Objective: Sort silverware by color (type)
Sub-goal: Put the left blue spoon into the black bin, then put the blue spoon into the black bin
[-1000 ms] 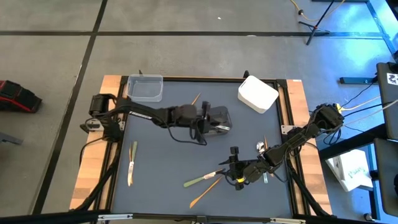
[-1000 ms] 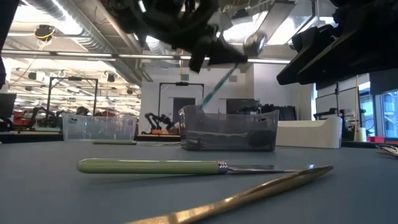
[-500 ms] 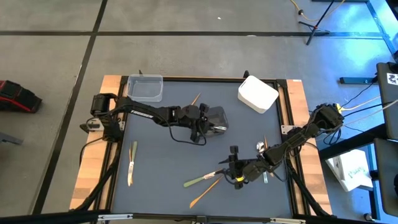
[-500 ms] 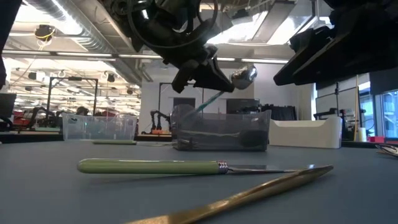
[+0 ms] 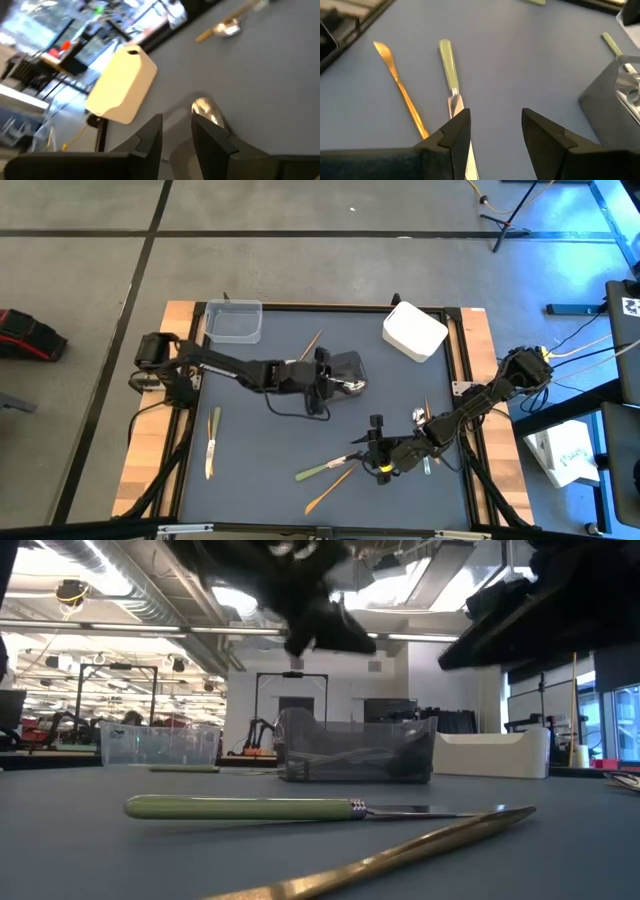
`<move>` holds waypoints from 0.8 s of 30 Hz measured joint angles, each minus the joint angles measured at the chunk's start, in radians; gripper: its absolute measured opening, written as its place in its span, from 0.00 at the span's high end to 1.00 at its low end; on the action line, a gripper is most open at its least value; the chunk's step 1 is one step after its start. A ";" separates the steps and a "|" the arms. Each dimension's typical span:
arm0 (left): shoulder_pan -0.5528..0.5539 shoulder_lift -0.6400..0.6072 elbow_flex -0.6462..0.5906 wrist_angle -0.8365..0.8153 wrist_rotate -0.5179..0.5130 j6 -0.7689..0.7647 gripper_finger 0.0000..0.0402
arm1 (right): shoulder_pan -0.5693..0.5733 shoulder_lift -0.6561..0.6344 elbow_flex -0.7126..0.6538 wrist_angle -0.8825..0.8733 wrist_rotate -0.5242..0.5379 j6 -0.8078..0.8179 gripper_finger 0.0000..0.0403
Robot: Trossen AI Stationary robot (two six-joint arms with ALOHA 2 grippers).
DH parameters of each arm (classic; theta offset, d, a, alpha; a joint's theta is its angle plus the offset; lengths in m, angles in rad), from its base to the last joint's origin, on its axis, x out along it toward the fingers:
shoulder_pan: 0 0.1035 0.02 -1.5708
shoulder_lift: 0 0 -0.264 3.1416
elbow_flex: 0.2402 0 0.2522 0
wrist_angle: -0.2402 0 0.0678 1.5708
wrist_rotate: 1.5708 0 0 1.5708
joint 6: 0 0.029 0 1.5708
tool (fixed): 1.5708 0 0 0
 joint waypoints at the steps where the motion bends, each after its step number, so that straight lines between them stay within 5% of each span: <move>1: -0.018 -0.014 0.000 0.000 -0.043 -0.036 0.75 | 0.003 -0.007 0.007 -0.004 0.011 -0.008 0.59; 4: -0.067 -0.067 0.000 -0.045 -0.140 -0.151 0.75 | 0.017 -0.051 0.055 -0.074 0.045 -0.010 0.59; 9: -0.173 -0.146 0.001 -0.223 -0.137 -0.364 0.76 | 0.070 -0.145 0.094 -0.329 0.098 0.127 0.59; 15: -0.318 -0.143 -0.023 -0.334 -0.144 -0.653 0.76 | 0.101 -0.261 0.102 -0.793 0.093 0.552 0.59; 20: -0.432 -0.115 -0.103 -0.265 -0.175 -0.797 0.76 | 0.101 -0.285 0.102 -1.139 -0.103 0.950 0.59; 24: -0.502 -0.087 -0.179 -0.147 -0.187 -0.869 0.76 | 0.101 -0.280 0.057 -1.200 -0.267 1.130 0.59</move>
